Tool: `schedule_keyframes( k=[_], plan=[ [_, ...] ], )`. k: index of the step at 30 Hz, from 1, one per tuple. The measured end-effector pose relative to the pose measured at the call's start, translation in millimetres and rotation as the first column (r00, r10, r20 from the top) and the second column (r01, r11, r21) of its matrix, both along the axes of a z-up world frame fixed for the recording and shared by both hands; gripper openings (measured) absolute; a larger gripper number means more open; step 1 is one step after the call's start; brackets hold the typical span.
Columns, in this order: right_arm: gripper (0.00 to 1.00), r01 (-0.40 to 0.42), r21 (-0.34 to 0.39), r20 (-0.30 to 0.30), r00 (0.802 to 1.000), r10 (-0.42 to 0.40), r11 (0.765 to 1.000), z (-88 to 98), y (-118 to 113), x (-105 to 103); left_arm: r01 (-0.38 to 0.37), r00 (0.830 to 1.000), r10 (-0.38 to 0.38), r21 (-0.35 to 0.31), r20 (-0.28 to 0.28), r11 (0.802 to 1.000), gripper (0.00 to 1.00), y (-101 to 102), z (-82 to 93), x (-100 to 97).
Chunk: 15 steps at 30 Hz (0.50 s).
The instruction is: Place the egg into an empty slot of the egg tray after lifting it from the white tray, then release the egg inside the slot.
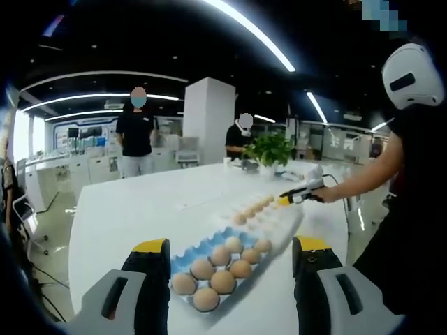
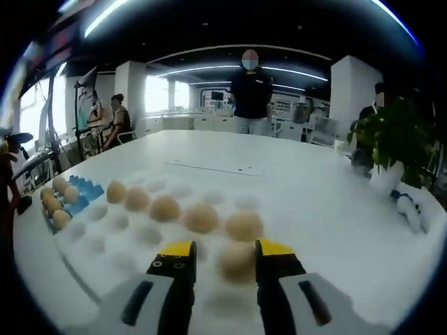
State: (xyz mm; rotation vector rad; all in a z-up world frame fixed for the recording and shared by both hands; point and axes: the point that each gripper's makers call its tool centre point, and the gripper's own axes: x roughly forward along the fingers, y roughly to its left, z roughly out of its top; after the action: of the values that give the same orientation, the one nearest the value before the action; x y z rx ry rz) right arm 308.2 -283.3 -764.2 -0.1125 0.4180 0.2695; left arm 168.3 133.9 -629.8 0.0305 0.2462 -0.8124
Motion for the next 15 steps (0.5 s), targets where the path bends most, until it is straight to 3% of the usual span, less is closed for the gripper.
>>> schedule_keyframes(
  k=[1,2,4,6,11,15],
  plan=[
    [0.30,-0.013,-0.074,0.001,1.000,0.013,0.997,-1.8,-5.1,-0.2,0.002,1.000,-0.002,0.003,-0.001,1.000,0.71,-0.6,-0.4,0.0],
    [0.29,-0.017,-0.082,0.003,1.000,0.017,0.997,-2.5,-5.6,0.3,0.003,1.000,-0.003,0.003,-0.001,1.000,0.71,-0.8,-0.5,0.0],
    [0.29,0.015,-0.065,-0.056,0.998,-0.019,0.998,-14.2,-12.8,-2.2,0.002,1.000,-0.002,0.000,0.000,1.000,0.71,-1.2,0.0,0.1],
    [0.29,0.046,0.039,-0.061,0.997,-0.044,0.998,-14.8,-14.3,-1.8,0.003,1.000,-0.003,0.001,0.001,1.000,0.71,-1.4,0.3,0.0],
    [0.29,0.017,-0.015,-0.044,0.999,-0.017,1.000,-14.3,-12.7,-0.9,0.000,1.000,0.000,0.005,-0.002,1.000,0.71,-0.2,-0.2,0.3],
    [0.28,0.045,0.060,-0.038,0.998,-0.043,0.997,-15.4,-16.8,2.6,-0.001,1.000,0.001,0.006,-0.004,1.000,0.71,-0.9,-1.1,0.9]
  ],
)
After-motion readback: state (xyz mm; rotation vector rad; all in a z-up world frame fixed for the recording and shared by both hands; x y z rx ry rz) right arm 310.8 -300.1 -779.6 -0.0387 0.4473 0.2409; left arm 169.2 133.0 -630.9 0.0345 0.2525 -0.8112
